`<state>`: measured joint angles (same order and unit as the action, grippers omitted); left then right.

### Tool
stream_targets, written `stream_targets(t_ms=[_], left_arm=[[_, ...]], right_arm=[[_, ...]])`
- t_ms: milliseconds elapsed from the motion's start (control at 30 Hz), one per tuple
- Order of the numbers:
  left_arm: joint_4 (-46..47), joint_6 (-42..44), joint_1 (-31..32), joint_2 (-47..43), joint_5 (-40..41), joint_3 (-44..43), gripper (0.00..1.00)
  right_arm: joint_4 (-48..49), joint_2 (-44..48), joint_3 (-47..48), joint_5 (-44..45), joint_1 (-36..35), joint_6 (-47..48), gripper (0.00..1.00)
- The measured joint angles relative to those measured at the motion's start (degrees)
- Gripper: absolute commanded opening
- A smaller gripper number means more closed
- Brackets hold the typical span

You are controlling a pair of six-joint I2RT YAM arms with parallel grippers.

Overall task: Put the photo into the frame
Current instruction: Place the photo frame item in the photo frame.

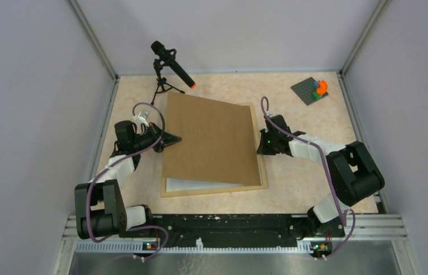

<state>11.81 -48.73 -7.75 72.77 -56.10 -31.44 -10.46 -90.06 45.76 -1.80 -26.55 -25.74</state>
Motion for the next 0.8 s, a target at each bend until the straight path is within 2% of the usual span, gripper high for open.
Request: stream_targets(t_ms=[333,600,800], left_arm=[[2.7,1.1,-0.1,0.0,0.7,1.7,0.00],[10.9,-3.3,-0.5,2.3,0.0,4.7,0.00],[11.7,-3.6,-0.6,1.2,0.4,5.9,0.00]], right_arm=[[0.6,0.0,-0.3,-0.4,0.1,0.0,0.00],[0.8,0.0,-0.4,-0.4,0.5,0.2,0.00],[0.9,0.0,-0.4,-0.4,0.5,0.2,0.00]])
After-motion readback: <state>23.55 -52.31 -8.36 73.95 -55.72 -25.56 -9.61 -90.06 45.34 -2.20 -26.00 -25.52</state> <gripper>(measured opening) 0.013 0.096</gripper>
